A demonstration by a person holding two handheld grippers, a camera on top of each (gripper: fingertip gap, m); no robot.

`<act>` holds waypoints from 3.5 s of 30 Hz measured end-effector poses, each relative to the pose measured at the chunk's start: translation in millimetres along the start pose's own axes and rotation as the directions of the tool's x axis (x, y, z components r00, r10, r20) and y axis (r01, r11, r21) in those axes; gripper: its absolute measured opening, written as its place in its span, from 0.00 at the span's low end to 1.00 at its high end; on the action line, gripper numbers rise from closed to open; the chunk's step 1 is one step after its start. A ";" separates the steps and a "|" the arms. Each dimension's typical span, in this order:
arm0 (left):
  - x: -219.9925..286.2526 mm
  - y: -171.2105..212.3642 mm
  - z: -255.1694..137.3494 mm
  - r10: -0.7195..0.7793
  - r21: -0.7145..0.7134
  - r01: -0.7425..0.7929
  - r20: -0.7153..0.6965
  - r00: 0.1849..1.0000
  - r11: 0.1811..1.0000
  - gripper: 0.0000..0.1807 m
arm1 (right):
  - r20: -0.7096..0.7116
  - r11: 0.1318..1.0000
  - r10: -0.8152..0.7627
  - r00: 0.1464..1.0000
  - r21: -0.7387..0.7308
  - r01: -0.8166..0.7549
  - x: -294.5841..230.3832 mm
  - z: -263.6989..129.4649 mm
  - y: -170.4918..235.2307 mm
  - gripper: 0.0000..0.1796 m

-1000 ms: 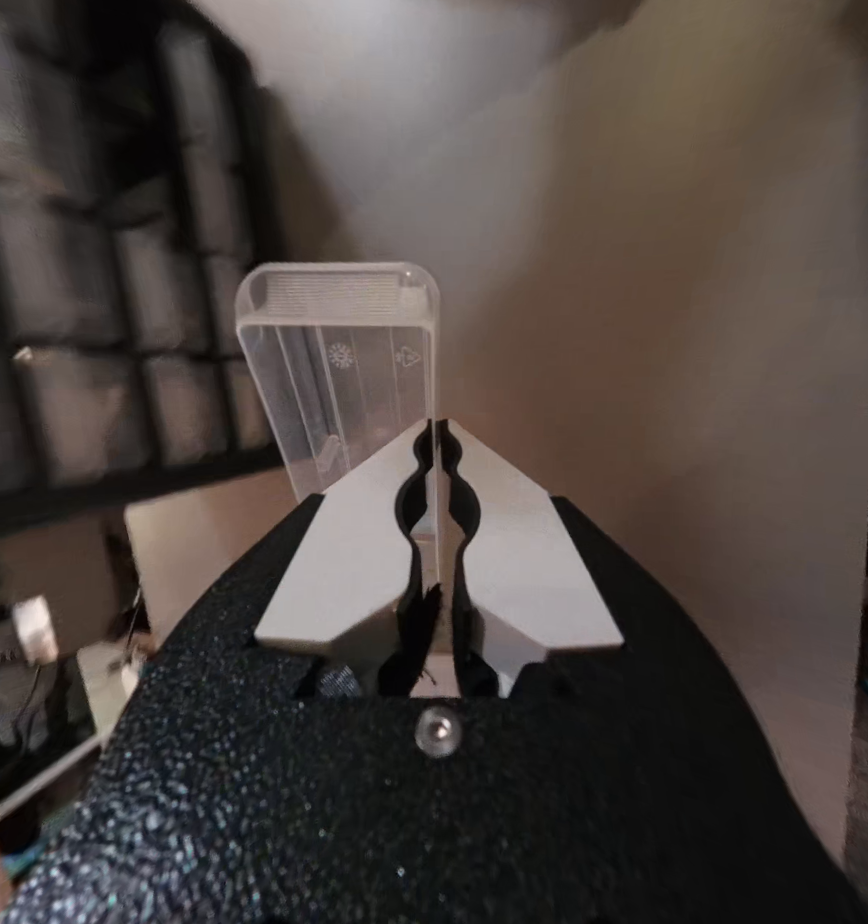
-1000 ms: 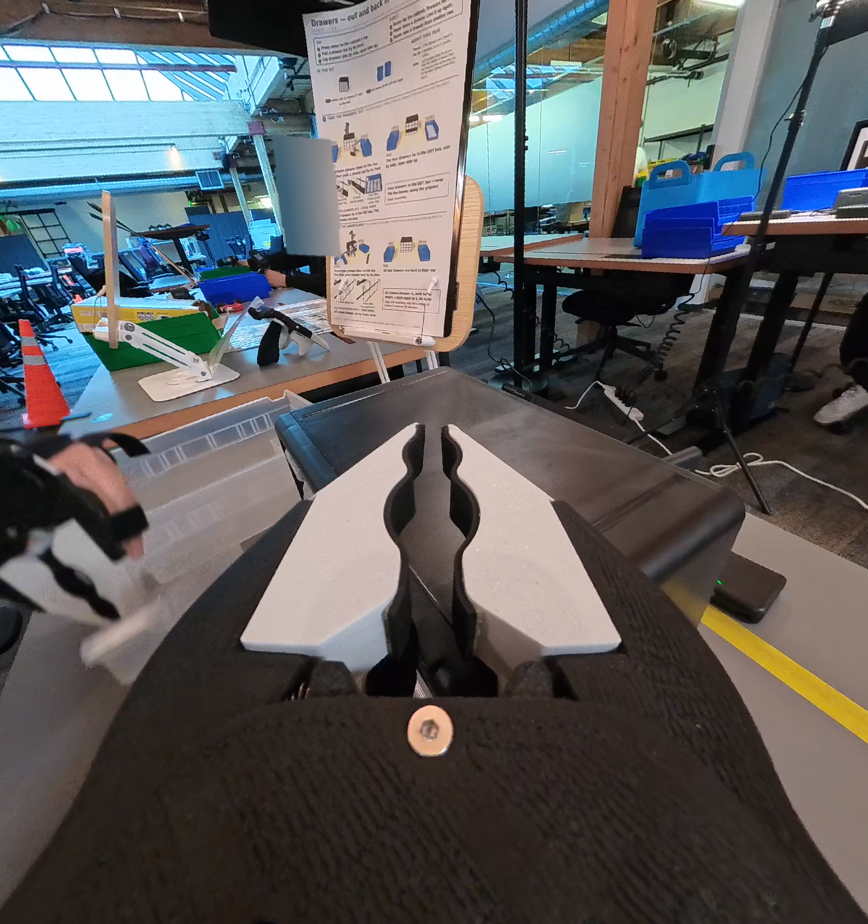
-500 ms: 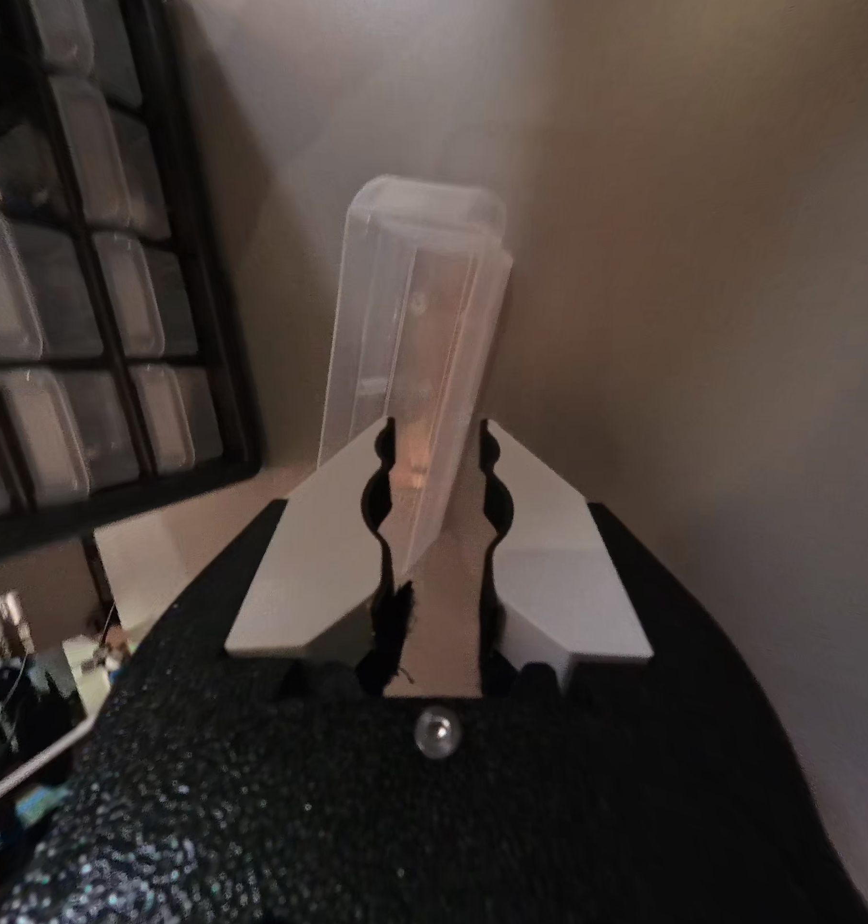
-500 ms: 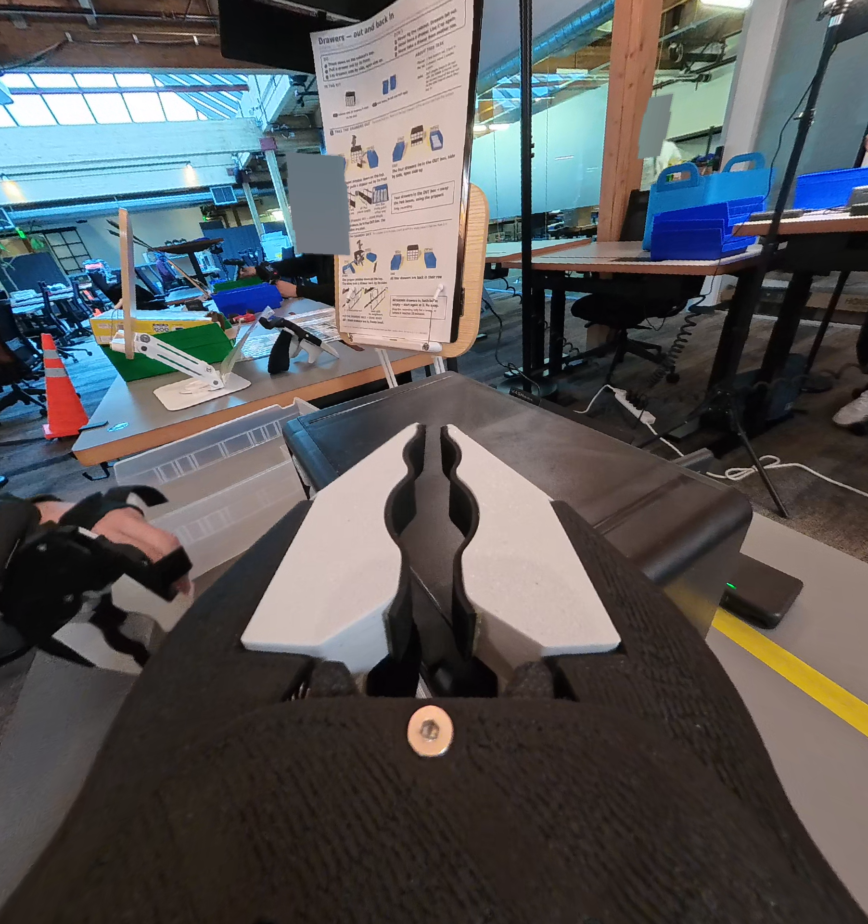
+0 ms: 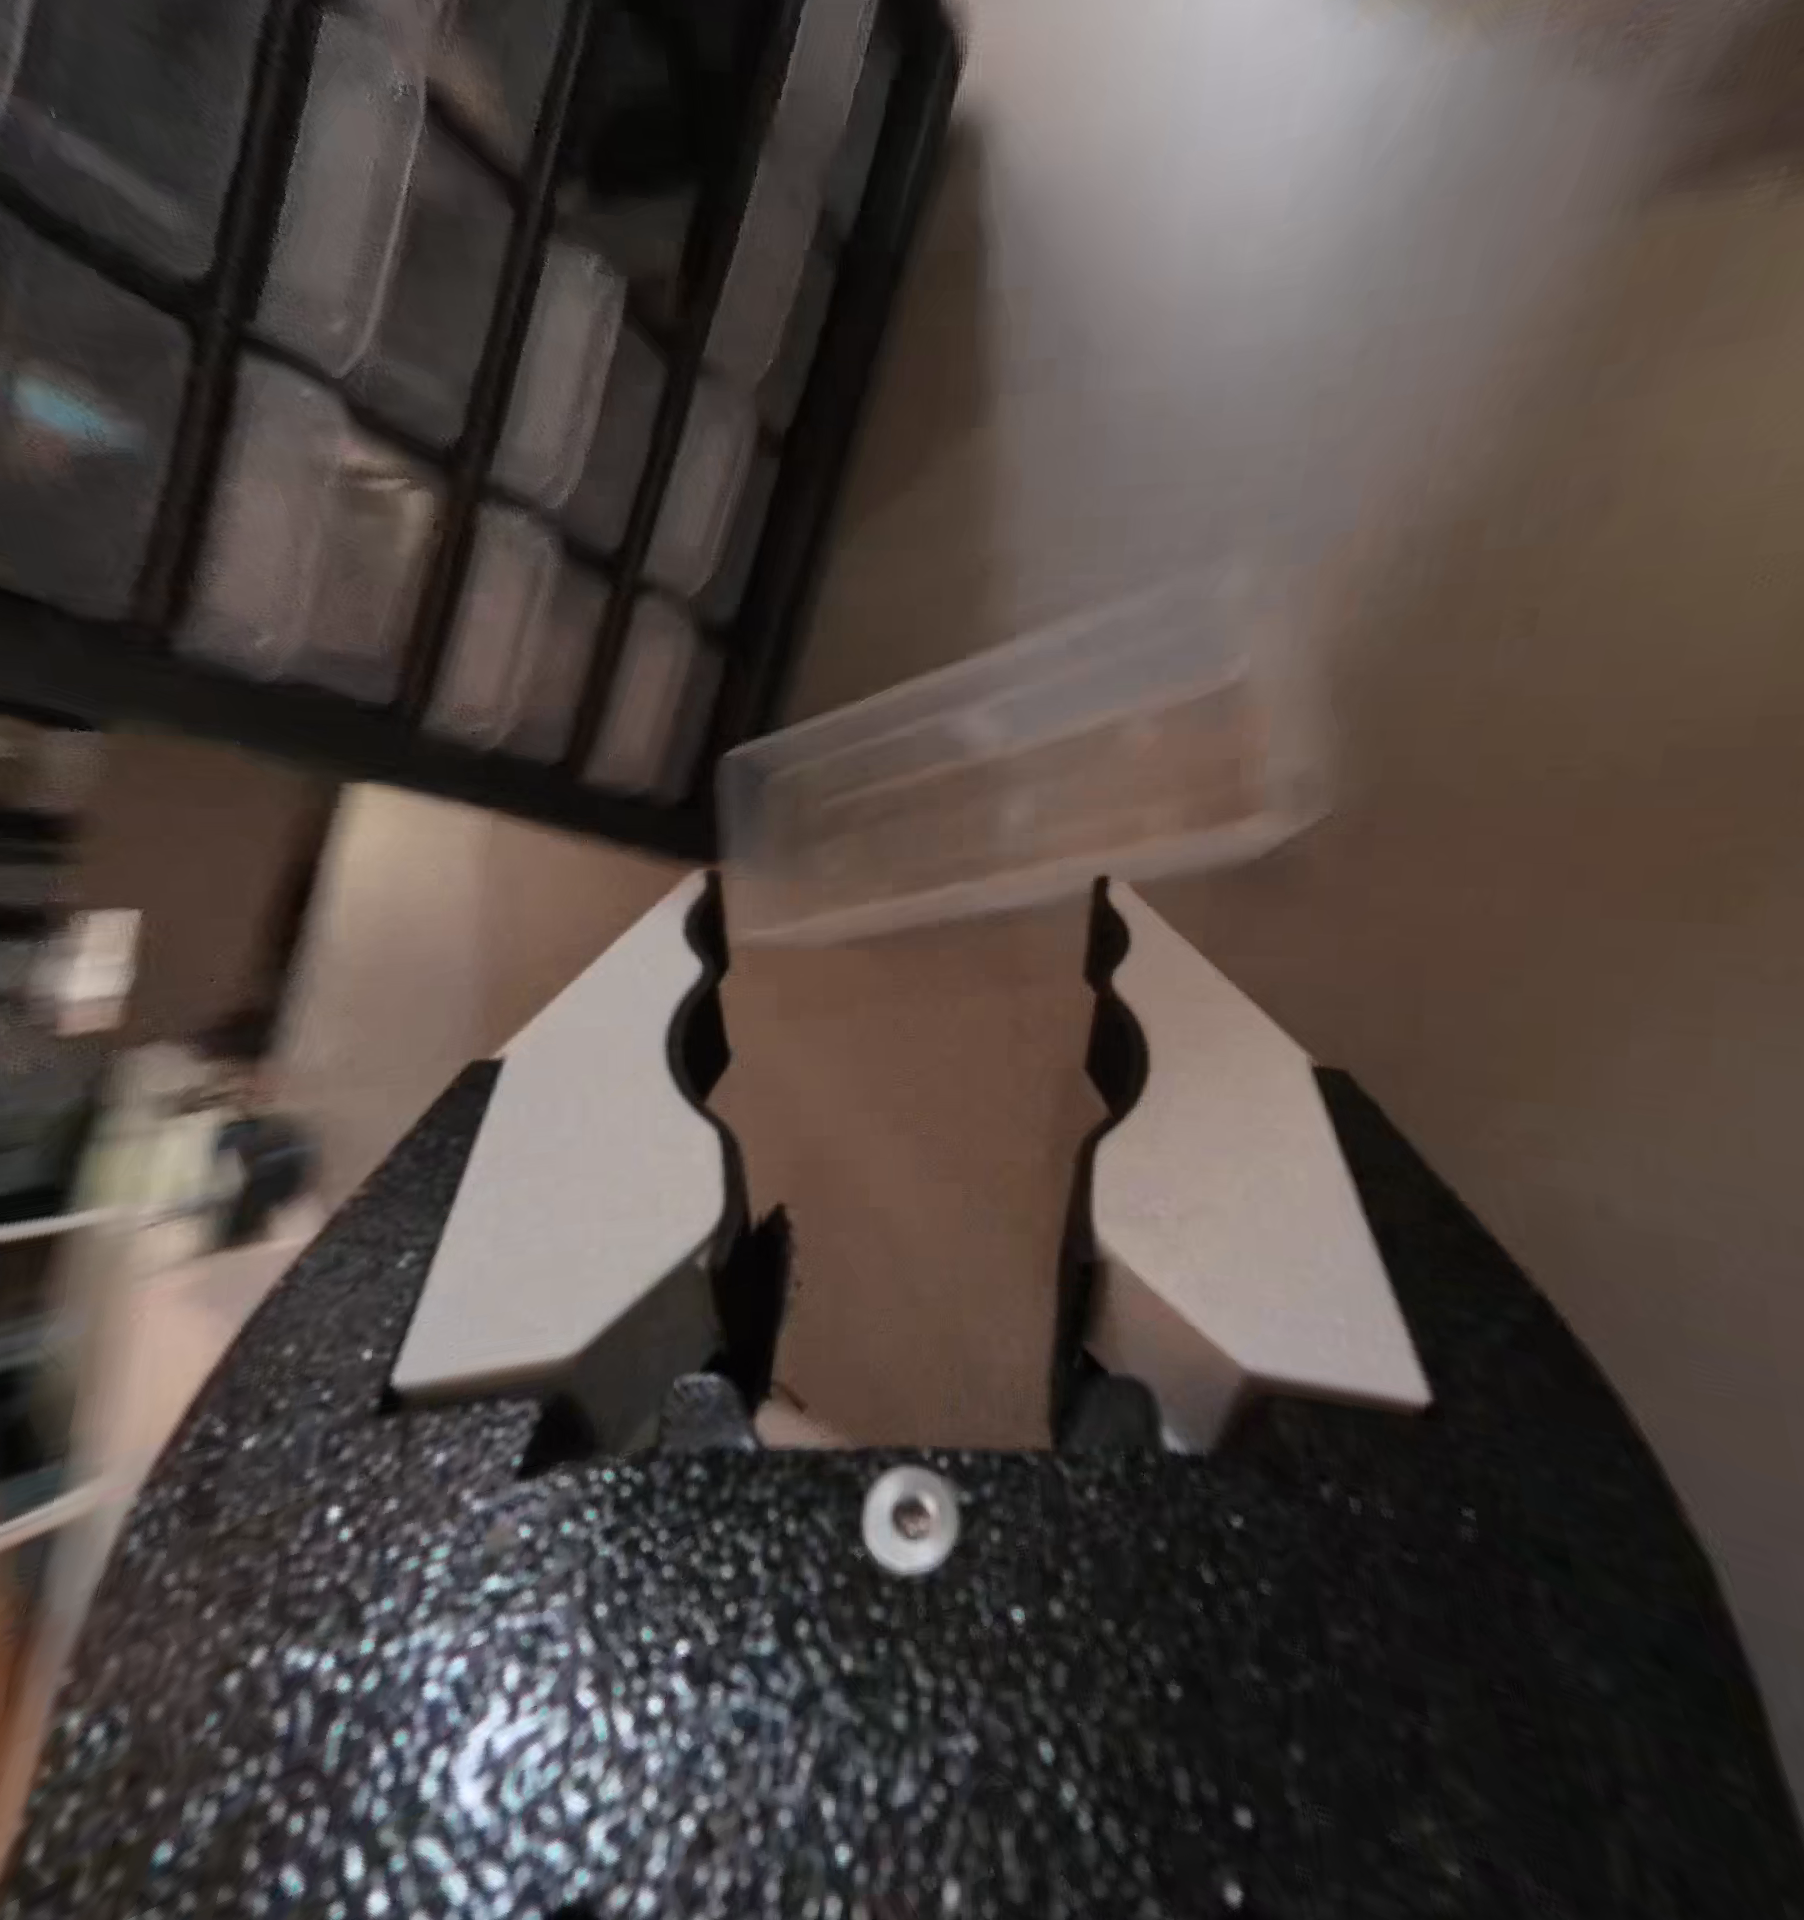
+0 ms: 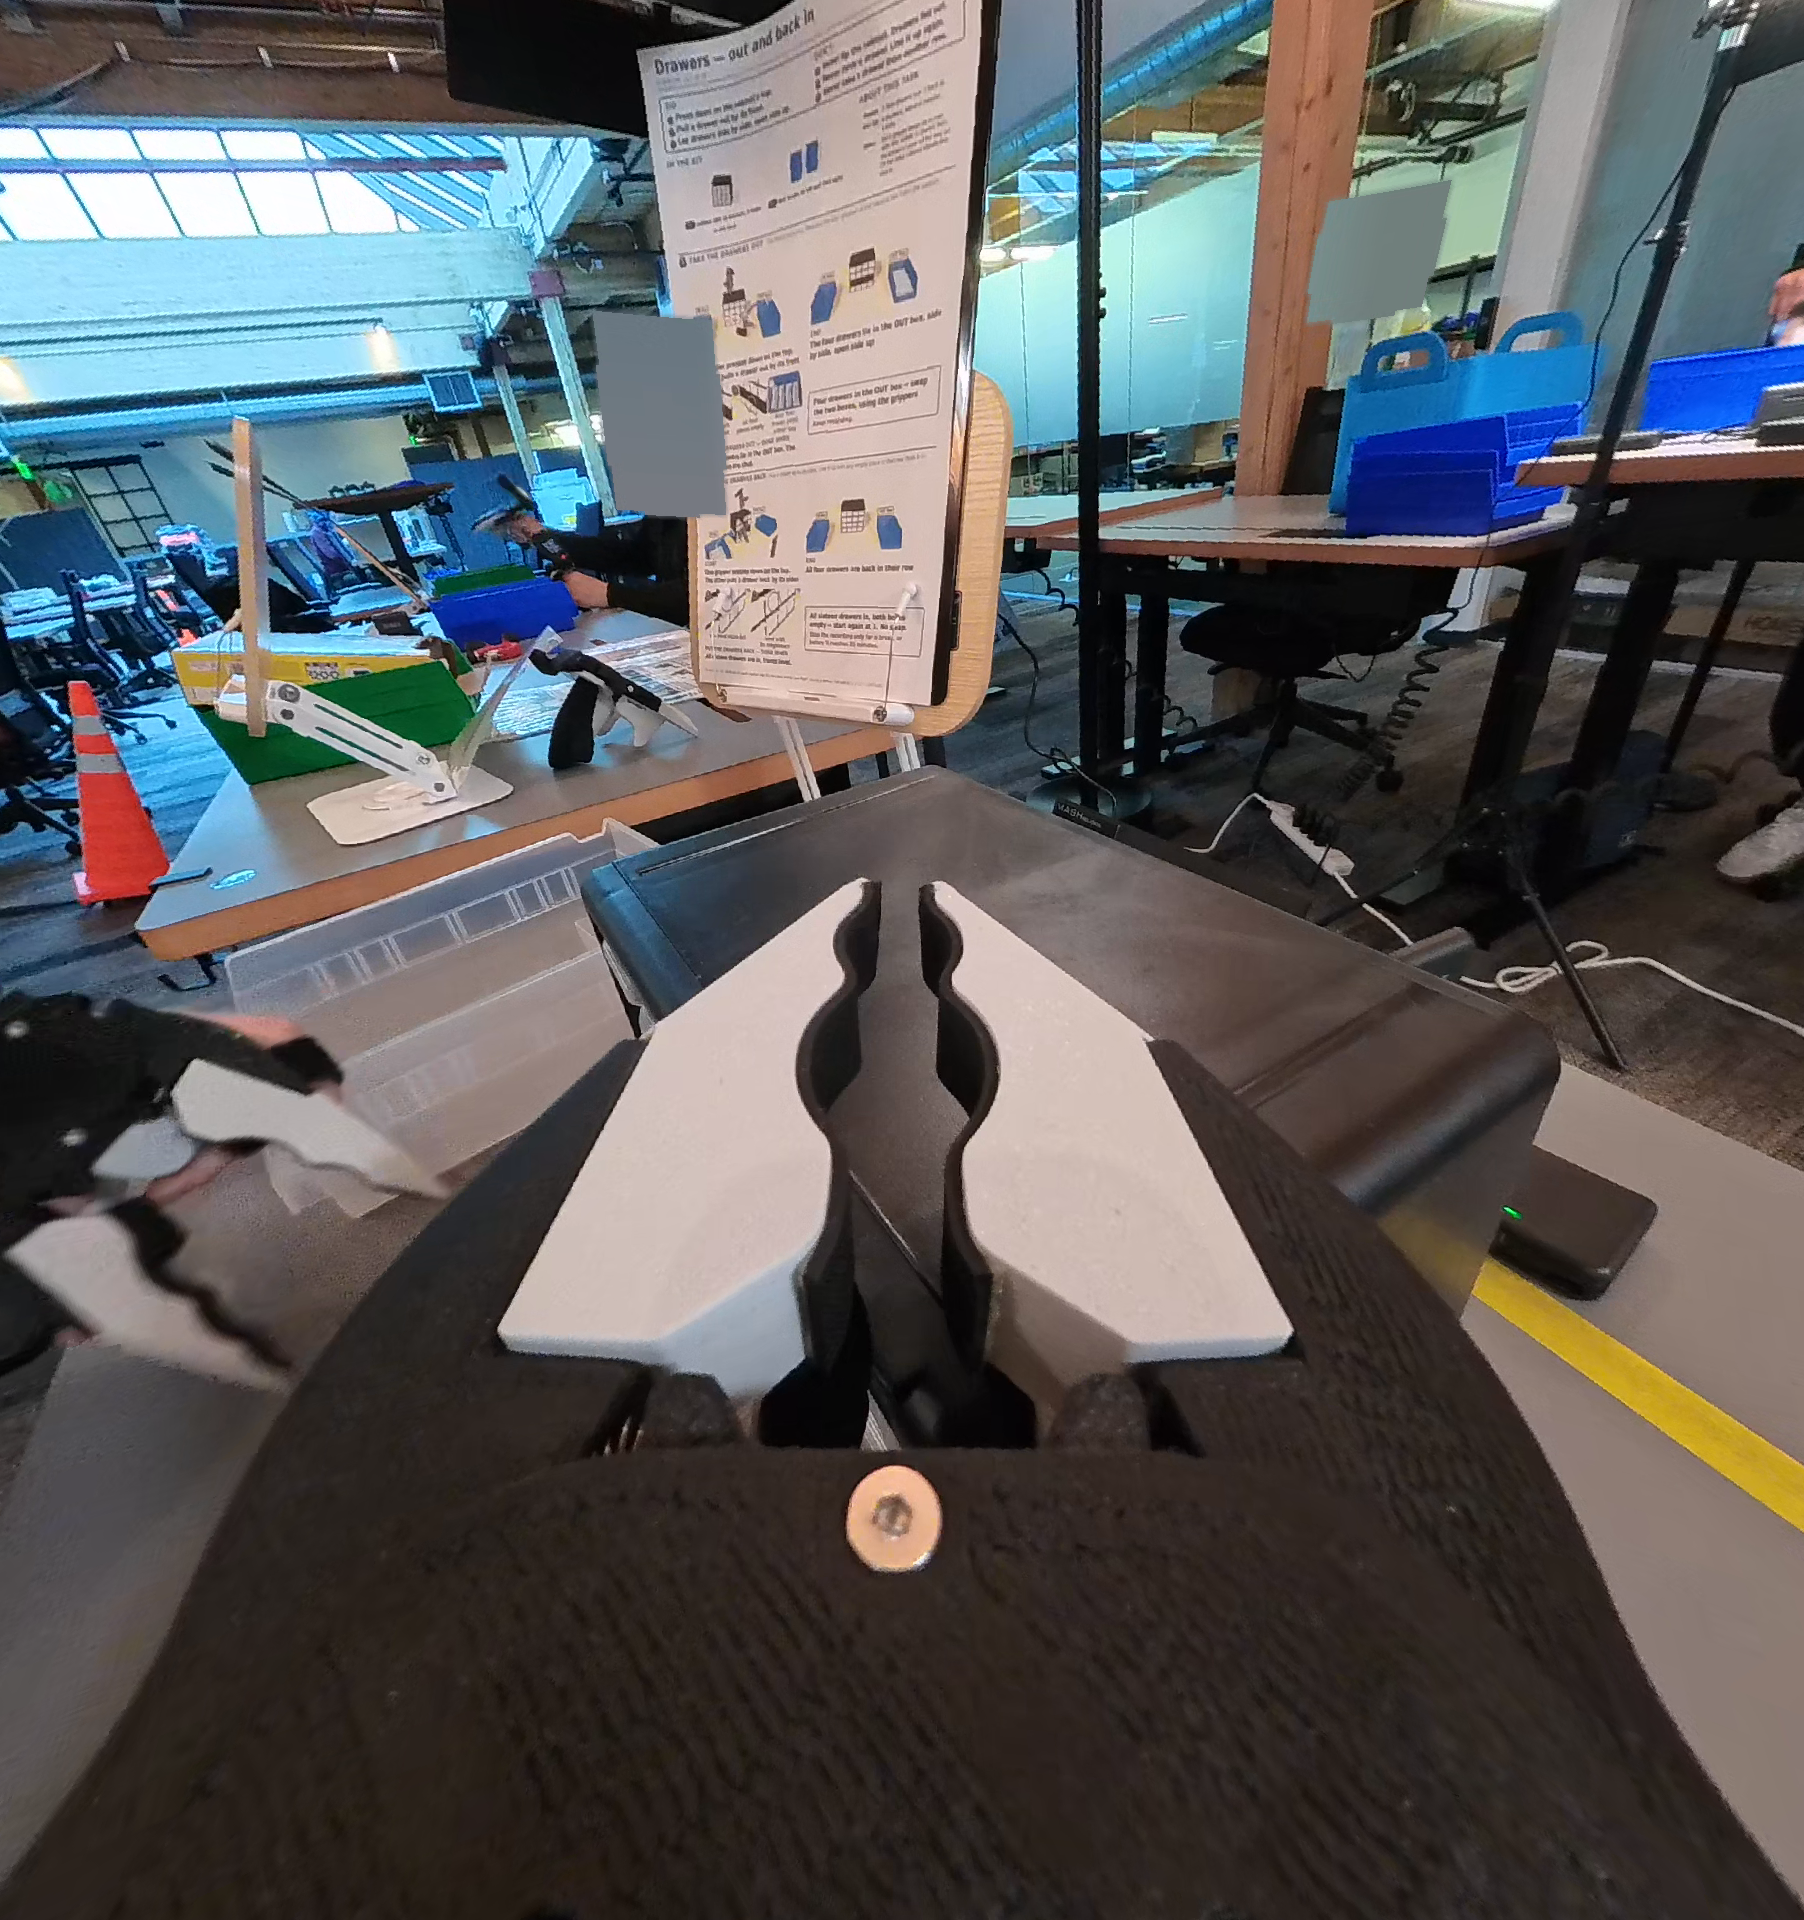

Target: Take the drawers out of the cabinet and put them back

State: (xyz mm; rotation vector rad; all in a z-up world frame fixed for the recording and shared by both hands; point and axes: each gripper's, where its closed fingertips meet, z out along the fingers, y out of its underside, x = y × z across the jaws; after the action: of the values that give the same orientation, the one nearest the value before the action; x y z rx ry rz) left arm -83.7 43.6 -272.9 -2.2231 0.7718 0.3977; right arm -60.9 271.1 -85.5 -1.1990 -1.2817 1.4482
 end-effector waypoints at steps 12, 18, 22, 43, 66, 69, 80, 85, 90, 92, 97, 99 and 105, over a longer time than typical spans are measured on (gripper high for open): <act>60.4 -7.8 47.2 0.100 -0.209 -0.081 0.084 0.991 0.975 0.23 | -0.003 1.000 -0.003 1.000 -0.004 0.003 -0.3 -0.1 0.3 0.04; 54.0 1.9 42.6 0.181 -0.280 -0.142 0.118 0.976 0.950 0.09 | 0.001 1.000 0.000 1.000 -0.001 0.000 -0.5 -0.3 0.1 0.04; 52.3 -26.5 29.7 0.249 -0.189 -0.226 0.107 0.963 0.955 0.09 | 0.001 1.000 0.000 1.000 -0.001 0.000 -0.5 -0.3 0.2 0.04; 43.4 -137.5 57.0 0.286 -0.004 -0.286 -0.001 0.958 0.958 0.09 | 0.009 1.000 0.006 1.000 0.004 -0.006 -0.8 -0.5 -0.3 0.04; -21.6 -130.3 107.3 0.338 -0.100 -0.331 0.057 0.939 0.938 0.09 | 0.013 1.000 0.009 1.000 0.006 -0.009 -0.6 -0.9 -0.3 0.03; -26.5 -129.5 111.1 0.341 -0.106 -0.333 0.063 0.938 0.937 0.09 | 0.011 1.000 0.008 1.000 0.005 -0.008 -0.7 -0.8 -0.2 0.03; -14.6 -139.7 95.6 0.154 0.081 -0.165 0.130 0.980 0.983 0.26 | 0.016 1.000 0.015 1.000 0.009 -0.015 -0.6 -1.2 -0.4 0.03; 20.1 -119.3 102.8 0.122 0.071 -0.124 0.034 0.992 0.990 0.22 | 0.012 1.000 0.013 1.000 0.007 -0.013 -0.4 -1.2 -0.2 0.03; -7.1 -117.5 119.6 0.046 0.068 -0.053 0.101 0.994 0.996 0.25 | 0.003 1.000 0.006 1.000 0.000 -0.006 -0.4 -0.8 0.3 0.04; -19.6 -117.5 126.5 0.002 0.067 -0.011 0.126 0.992 0.998 0.26 | 0.003 1.000 0.007 1.000 0.000 -0.007 -0.3 -0.9 0.3 0.04; -21.4 -116.3 137.1 -0.072 0.068 0.066 0.083 0.994 0.996 0.33 | 0.001 1.000 0.005 1.000 -0.003 -0.005 -0.1 -0.4 0.4 0.03; -12.4 -116.8 126.2 -0.071 0.089 0.065 0.069 0.995 0.994 0.33 | 0.000 1.000 0.003 1.000 -0.004 -0.003 -0.3 -0.3 0.6 0.04; -17.9 -100.9 30.0 -0.125 0.268 0.089 0.119 0.985 0.959 0.31 | 0.006 1.000 0.009 1.000 0.002 -0.009 -0.5 -0.9 0.0 0.04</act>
State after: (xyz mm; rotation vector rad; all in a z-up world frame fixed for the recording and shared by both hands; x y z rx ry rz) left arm -34.8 128.0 -229.5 -1.9588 0.5924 0.3656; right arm -59.9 270.7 -85.4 -1.2012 -1.2801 1.4605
